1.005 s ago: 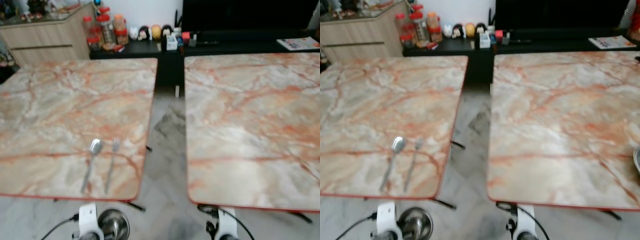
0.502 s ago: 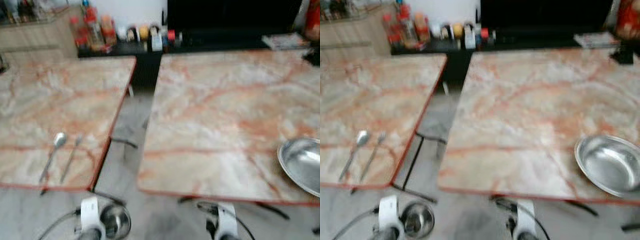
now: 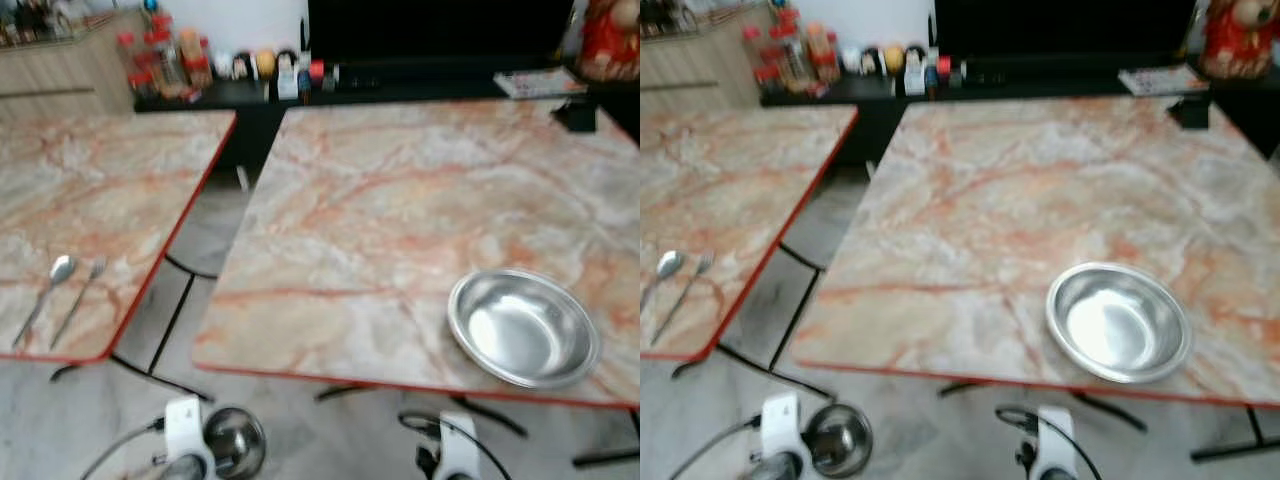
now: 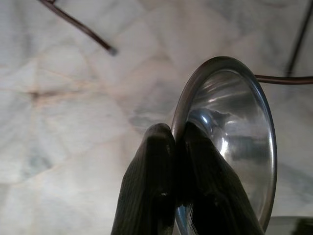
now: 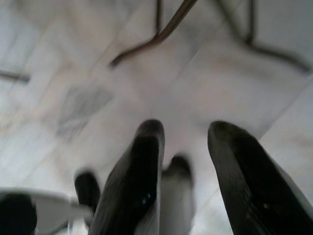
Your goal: Setting the table
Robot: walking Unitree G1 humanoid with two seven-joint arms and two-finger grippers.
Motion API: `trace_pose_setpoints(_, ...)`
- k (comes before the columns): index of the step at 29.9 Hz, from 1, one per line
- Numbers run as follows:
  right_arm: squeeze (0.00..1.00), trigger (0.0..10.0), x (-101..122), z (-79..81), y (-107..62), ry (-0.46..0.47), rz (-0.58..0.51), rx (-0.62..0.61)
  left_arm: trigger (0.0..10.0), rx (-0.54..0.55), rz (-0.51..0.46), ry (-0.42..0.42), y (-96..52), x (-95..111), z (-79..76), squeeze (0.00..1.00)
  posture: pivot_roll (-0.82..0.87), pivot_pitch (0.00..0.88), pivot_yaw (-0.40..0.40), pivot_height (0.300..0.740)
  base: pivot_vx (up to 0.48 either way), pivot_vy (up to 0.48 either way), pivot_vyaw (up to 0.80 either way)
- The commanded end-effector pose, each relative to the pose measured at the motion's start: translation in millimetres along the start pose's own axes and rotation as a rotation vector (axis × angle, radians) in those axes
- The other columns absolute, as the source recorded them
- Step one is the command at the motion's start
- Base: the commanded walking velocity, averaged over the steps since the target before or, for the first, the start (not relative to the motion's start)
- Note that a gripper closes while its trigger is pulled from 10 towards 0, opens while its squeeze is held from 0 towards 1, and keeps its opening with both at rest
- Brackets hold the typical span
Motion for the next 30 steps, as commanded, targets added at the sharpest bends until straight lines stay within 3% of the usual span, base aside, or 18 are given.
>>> trace_pose_setpoints(1,0.0,10.0,-1.5,12.4,1.0,0.011,0.003,0.023,10.0,0.026,-0.015,0.012,0.3,5.5,12.5,0.0,-0.2,0.0,0.078,0.74,0.0,-0.442,0.0)
trace_pose_setpoints(26,0.0,10.0,-1.5,8.5,0.6,0.012,0.002,0.014,10.0,0.006,-0.017,0.011,0.5,5.1,5.2,0.0,-0.21,0.0,0.071,0.74,0.0,-0.451,0.0)
trace_pose_setpoints(30,0.0,10.0,-2.5,8.4,0.4,0.008,0.004,0.016,10.0,0.005,-0.012,0.01,0.0,2.7,4.8,0.0,-0.21,0.0,0.068,0.74,0.0,0.0,0.0)
Point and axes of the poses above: a point about 5 cm out from each wrist's last joint towards the gripper, its own y axis pointing out of the wrist towards the gripper, its own x axis along the axis of the wrist's last joint, z = x × y, the point moved 5 cm from there along y, pointing out of the wrist towards the gripper, and after that the axes turned 4 degrees about y, right-handed, at the moved point
